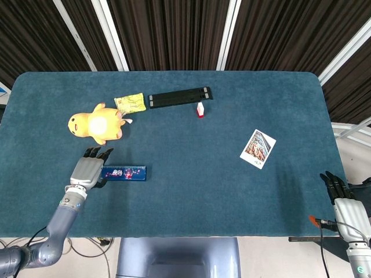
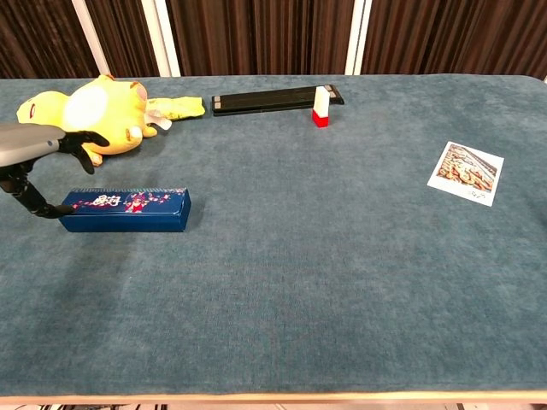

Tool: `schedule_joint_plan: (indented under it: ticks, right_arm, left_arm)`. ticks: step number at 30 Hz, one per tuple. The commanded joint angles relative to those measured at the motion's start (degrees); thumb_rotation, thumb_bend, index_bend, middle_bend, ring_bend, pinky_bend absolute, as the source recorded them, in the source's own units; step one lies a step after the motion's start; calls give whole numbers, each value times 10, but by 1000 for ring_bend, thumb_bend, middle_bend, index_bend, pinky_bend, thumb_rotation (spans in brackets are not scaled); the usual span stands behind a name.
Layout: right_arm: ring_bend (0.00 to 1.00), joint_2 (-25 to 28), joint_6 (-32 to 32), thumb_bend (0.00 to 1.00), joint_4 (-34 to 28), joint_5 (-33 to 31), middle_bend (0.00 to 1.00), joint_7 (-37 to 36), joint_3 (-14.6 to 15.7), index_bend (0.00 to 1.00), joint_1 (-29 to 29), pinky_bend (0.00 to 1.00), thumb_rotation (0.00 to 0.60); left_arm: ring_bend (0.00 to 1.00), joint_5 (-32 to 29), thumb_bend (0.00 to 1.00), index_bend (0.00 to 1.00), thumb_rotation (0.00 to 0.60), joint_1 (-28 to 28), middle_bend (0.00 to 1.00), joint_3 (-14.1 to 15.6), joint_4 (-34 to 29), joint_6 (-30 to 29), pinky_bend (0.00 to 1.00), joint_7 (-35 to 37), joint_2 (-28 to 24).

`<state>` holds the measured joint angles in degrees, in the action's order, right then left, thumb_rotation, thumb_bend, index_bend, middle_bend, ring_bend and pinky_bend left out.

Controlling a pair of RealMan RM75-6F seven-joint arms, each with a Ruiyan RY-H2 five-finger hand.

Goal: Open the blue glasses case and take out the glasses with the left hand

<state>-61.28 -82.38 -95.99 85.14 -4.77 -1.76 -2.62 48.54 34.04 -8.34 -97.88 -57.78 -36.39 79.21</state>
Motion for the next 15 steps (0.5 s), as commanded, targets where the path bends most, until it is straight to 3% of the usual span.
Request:
schedule_joint_plan:
  ticks: [1,15]
  right_arm:
    - [0,0,0,127,0,0,0,0,0,0,0,199,600]
    - [0,0,1,128,-1,0,0,1,0,0,0,199,600]
  left_arm:
    - [0,-3,305,0,600,4,244,4,1,4,37,-2,1]
    - [0,-10,358,10,600,16,277,19,7,-2,49,16,8]
